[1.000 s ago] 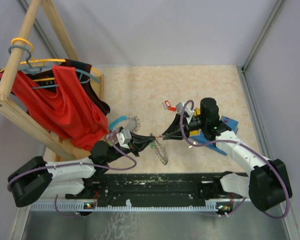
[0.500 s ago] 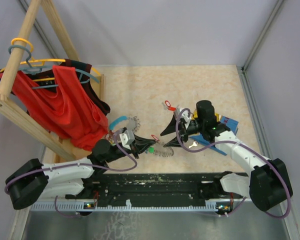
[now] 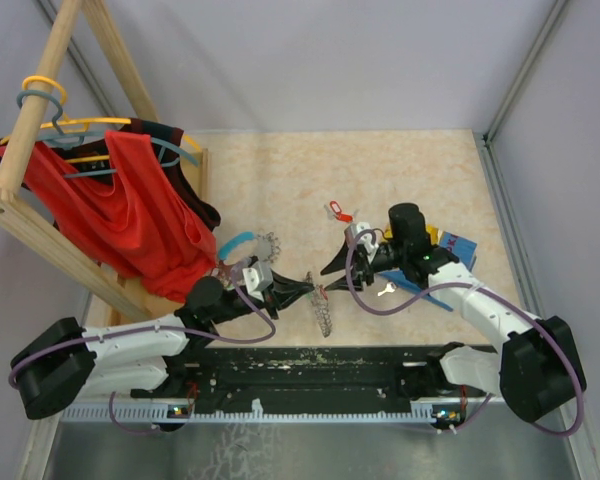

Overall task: Remove the keys from the keyring
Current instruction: Remove the key from the keyring.

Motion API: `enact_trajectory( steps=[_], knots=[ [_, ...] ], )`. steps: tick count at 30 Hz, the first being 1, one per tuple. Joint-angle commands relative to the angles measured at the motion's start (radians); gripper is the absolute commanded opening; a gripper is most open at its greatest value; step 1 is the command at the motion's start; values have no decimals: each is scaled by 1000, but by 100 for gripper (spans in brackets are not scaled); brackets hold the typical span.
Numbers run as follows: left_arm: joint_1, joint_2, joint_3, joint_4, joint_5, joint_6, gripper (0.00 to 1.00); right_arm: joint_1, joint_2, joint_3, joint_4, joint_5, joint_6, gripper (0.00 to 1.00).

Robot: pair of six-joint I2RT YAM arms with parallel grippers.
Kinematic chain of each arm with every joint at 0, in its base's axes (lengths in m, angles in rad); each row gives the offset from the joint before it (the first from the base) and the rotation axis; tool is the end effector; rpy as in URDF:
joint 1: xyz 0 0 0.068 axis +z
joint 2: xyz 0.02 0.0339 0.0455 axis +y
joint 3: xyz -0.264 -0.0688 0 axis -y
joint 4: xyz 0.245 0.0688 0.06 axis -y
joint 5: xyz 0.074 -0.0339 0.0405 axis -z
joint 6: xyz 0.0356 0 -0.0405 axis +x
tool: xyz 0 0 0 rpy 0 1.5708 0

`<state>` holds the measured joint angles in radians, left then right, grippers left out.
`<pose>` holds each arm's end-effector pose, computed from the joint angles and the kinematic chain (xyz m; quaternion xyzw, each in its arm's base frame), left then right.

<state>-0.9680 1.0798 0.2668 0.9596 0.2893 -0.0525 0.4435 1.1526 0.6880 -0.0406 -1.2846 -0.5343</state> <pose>0.1132 -0.1824 0.2254 0.3836 0.5318 -0.4480 0.6077 0.1951 0.1305 0.2579 -0.5926 0.4660 0.4970 0.4297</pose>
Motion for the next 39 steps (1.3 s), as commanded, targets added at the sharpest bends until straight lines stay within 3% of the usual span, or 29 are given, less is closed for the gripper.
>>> enact_trajectory(
  steps=[1,15,34,39],
  knots=[
    [5,-8,47,29,36,10,0,30,-2,30,-69,7,-134,37],
    [5,-12,52,21,29,8,0,60,-9,51,-136,17,-211,24],
    [6,16,67,31,28,2,0,71,-18,42,-13,-3,-53,23],
    [6,15,66,30,25,1,0,70,-19,45,-16,-3,-54,9]
  ],
)
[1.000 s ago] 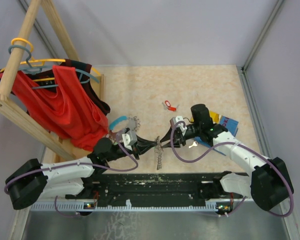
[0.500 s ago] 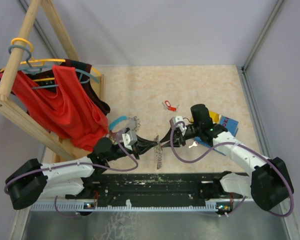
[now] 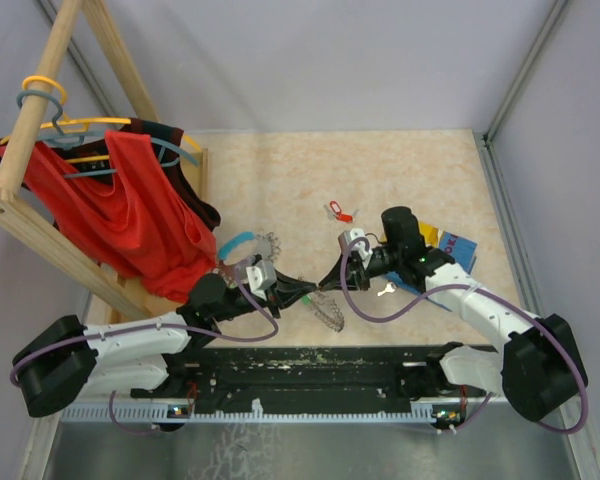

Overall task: Remove the keys from the keyring
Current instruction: Remove the key from the keyring.

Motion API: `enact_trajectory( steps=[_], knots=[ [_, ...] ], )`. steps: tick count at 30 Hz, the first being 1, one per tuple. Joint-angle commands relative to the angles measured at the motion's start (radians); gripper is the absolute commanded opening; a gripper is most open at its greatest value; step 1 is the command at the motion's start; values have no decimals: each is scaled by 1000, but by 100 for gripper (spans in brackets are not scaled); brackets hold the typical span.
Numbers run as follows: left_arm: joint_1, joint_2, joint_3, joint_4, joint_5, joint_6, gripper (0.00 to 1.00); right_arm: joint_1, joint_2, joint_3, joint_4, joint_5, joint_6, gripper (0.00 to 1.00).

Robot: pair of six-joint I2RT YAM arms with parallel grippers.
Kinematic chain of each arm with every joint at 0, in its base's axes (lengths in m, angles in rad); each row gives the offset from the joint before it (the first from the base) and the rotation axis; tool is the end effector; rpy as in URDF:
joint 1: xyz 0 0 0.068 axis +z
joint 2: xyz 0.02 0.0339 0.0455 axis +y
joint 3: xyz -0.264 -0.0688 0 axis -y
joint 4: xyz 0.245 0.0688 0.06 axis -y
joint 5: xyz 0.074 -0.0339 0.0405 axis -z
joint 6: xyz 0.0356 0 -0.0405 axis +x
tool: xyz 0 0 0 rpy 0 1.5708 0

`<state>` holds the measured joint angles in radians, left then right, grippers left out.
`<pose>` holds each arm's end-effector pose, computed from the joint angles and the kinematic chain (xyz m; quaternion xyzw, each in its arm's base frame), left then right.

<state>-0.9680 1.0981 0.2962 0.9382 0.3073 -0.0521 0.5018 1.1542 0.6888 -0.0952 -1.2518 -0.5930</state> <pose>0.1160 -0.1875 0.2289 0.3906 0.5316 -0.4514 0.6008 0.1864 0.1408 0.2533 -0.6112 0.4581 0.4943 0.4151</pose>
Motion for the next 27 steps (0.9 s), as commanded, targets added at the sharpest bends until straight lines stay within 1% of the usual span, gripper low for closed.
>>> enact_trajectory(
  steps=[1,2,3,11,12,13,14,15,16,23,27],
  knots=[
    [6,-3,36,54,6,-1,0,12,-20,44,38,-34,3,5],
    [6,-4,35,54,5,-2,0,12,-20,46,37,-34,2,1],
    [6,-4,34,54,4,-4,0,12,-19,48,33,-34,0,0],
    [6,-17,15,47,-18,-25,0,12,-26,96,-43,-7,-2,0],
    [6,-23,14,36,-20,-23,1,12,-28,101,-52,2,-2,0],
    [6,-33,15,16,-18,-19,8,12,-29,106,-61,8,-4,0],
    [6,-42,18,-11,-14,-12,18,12,-31,110,-70,15,-7,0],
    [6,-53,24,-39,-14,-6,25,13,-31,114,-80,19,-15,0],
    [5,-66,31,-70,-17,2,28,13,-30,117,-90,23,-21,0],
    [6,-133,103,-298,-19,67,40,31,-30,133,-141,59,-69,0],
    [6,-106,179,-436,19,104,41,45,-29,139,-161,76,-89,0]
  ],
)
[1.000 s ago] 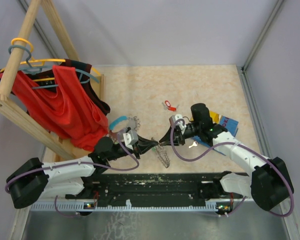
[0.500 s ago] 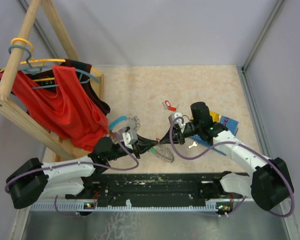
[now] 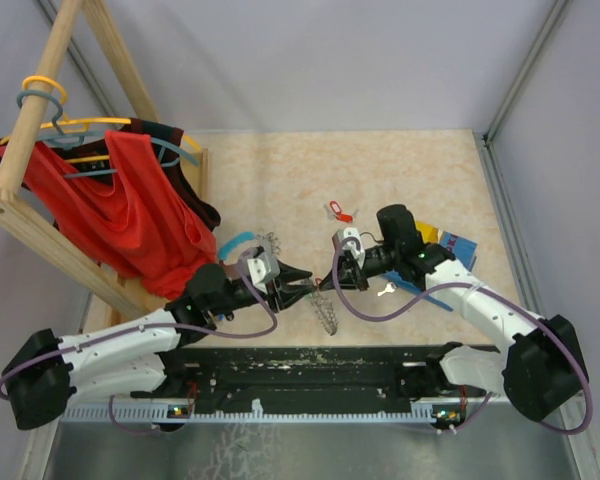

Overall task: Remove the keys from the keyring
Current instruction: Remove the key from the keyring.

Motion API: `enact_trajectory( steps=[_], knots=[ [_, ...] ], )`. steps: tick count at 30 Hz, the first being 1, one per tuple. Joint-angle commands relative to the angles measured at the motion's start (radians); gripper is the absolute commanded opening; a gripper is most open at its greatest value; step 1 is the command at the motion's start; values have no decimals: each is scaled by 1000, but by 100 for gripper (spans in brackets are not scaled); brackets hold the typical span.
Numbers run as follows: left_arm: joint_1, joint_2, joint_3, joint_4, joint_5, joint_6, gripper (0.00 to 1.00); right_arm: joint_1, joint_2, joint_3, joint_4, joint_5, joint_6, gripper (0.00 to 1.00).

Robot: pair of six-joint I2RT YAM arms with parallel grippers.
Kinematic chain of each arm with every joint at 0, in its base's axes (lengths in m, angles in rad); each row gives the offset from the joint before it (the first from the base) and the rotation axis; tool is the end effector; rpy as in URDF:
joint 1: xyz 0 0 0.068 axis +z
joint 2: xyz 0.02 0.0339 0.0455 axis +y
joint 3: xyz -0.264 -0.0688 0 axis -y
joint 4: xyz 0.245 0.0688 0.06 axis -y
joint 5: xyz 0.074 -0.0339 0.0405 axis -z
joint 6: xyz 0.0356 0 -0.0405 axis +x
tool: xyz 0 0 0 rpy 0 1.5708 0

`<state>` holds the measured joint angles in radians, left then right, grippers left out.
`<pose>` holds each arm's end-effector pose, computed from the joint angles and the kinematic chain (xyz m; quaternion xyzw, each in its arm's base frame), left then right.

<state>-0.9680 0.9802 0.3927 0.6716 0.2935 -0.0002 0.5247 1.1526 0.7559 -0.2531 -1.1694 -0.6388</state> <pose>0.1150 -0.1853 0.2560 0.4068 0.5425 -0.4265 0.5986 0.1843 0.1446 0.2622 -0.6154 0.4894 0.4725 0.3982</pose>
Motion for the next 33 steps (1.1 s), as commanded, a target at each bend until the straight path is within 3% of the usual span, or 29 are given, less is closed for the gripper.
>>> enact_trajectory(
  steps=[1,15,33],
  knots=[
    [6,20,98,-199,40,58,42,23,-28,74,-6,-4,-45,0],
    [6,45,178,-341,67,73,45,31,-26,76,-9,8,-48,0],
    [6,86,190,-337,87,67,19,34,-23,74,-7,5,-45,0]
  ],
)
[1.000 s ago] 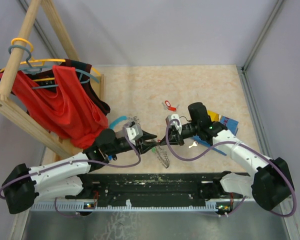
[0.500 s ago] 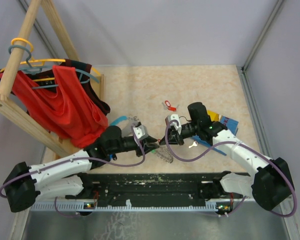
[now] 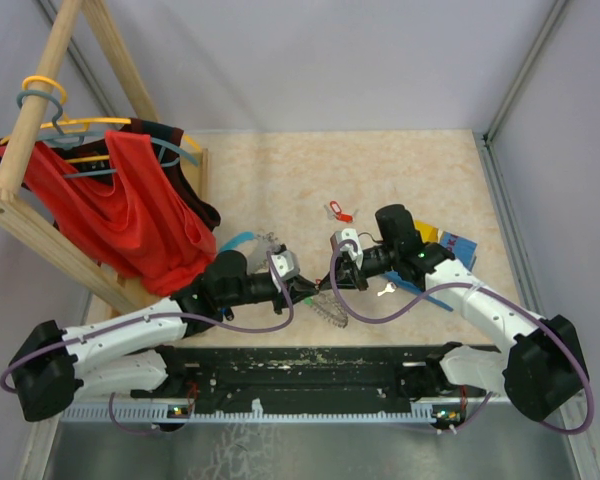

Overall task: Remove the keys from the keyring
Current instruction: Remove the key from the keyring.

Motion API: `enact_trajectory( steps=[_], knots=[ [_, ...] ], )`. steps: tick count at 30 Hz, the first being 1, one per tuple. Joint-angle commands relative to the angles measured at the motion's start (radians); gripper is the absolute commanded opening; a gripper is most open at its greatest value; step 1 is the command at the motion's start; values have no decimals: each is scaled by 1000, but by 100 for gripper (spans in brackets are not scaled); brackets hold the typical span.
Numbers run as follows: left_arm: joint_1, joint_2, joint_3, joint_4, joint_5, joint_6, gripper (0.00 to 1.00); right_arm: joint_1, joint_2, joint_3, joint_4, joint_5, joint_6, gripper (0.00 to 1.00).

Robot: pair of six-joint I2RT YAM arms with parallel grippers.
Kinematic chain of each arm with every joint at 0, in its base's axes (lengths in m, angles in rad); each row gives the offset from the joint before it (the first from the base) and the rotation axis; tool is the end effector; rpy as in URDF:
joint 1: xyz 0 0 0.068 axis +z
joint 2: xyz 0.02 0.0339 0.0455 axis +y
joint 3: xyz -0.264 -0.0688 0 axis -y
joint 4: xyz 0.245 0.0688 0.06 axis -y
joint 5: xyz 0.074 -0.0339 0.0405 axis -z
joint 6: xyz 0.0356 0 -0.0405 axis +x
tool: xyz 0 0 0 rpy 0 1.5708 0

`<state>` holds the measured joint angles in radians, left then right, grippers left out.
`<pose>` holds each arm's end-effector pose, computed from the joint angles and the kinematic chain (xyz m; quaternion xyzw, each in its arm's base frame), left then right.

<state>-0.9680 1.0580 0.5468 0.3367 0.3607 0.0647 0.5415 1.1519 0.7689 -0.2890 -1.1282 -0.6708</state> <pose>0.1253 -0.2042 0.2574 0.4723 0.5984 -0.3996 0.5090 0.1823 0.1472 0.2632 -0.6245 0.4932 0.4568 0.3975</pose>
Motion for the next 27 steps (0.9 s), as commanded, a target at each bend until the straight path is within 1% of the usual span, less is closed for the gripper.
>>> enact_trajectory(
  steps=[1,6,7,11,17,21,22,24,27],
  knots=[
    [6,9,36,-2,20,2,19,16,-23,61,28,-35,-12,0],
    [6,11,37,-5,21,8,18,16,-23,61,31,-36,-12,0],
    [6,11,37,-7,23,9,16,17,-23,61,31,-35,-12,0],
    [6,17,44,-14,31,16,1,17,-21,60,31,-35,-12,0],
    [6,-2,34,-18,8,34,0,17,-22,58,35,-38,-7,1],
    [6,-40,8,4,-20,48,0,16,-30,59,25,-35,-14,22],
    [6,-51,-2,17,-27,51,0,15,-30,61,18,-32,-18,25],
    [6,-69,-25,51,-29,57,0,14,-31,64,16,-31,-16,29],
    [6,-84,-46,77,-26,60,0,11,-33,65,13,-42,-17,31]
  ],
)
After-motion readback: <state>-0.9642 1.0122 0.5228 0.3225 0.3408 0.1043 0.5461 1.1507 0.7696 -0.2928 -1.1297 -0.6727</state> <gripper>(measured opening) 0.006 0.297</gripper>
